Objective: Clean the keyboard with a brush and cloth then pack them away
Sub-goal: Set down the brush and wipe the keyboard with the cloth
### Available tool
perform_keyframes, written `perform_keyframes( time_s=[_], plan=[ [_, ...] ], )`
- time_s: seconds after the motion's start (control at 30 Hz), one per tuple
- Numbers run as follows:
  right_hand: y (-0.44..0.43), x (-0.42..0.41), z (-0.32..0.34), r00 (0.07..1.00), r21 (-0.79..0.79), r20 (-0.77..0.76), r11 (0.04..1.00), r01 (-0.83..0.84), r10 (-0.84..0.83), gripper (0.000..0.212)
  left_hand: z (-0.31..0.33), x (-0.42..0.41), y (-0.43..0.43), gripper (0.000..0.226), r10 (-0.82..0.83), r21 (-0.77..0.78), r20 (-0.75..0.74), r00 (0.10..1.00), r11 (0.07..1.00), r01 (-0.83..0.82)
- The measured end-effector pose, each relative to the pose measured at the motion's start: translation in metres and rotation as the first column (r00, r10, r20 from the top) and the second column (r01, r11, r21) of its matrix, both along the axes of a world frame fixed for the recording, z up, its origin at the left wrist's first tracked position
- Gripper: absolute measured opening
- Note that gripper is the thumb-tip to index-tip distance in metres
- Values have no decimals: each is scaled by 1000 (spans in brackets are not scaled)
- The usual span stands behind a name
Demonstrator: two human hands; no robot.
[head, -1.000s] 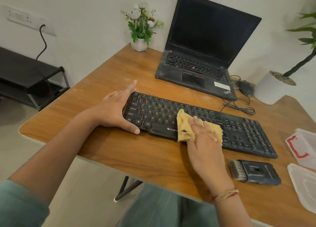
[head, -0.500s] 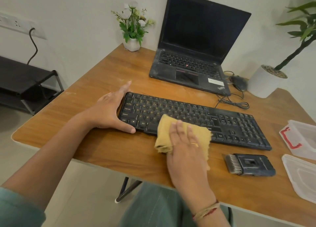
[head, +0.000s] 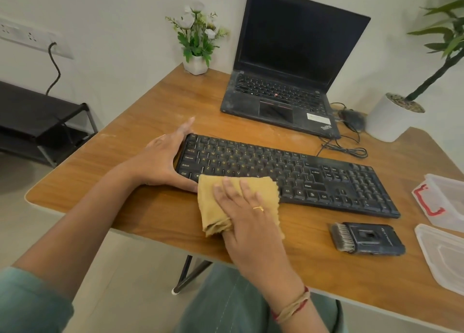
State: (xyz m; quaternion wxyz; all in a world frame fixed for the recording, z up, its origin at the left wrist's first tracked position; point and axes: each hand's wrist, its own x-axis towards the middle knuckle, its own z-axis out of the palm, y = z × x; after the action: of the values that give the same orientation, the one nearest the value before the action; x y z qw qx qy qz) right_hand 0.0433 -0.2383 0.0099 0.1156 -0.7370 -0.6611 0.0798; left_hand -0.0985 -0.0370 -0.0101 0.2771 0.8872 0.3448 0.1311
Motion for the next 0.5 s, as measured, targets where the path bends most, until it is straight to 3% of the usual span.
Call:
perform_keyframes(
  time_s=[0.07, 0.2, 0.27, 0.4, 0.43, 0.5],
  plan=[
    [-4, 11, -1, 997, -16, 21, 997, 70, -69, 60, 0, 0, 0, 147, 2, -2, 1, 1000, 1000, -2],
    [-9, 46, -2, 897, 30, 114, 904, 426, -427, 56, 0, 0, 0, 144, -3, -16, 3, 1000, 1000, 3],
    [-5, 38, -1, 907, 24, 131, 916, 400, -399, 58, 0, 0, 1, 144, 2, -15, -2, 1000, 1000, -2],
    [-1, 1, 1, 996, -7, 37, 997, 77, -77, 62, -2, 0, 0, 143, 5, 26, -14, 1000, 1000, -5],
    [-3, 0, 1, 997, -9, 32, 998, 68, -68, 62, -2, 0, 0, 143, 5, 30, -14, 1000, 1000, -5],
    [-5, 15, 0, 975, -2, 74, 978, 211, -210, 60, -1, 0, 0, 144, 5, 23, -13, 1000, 1000, -5]
  ],
)
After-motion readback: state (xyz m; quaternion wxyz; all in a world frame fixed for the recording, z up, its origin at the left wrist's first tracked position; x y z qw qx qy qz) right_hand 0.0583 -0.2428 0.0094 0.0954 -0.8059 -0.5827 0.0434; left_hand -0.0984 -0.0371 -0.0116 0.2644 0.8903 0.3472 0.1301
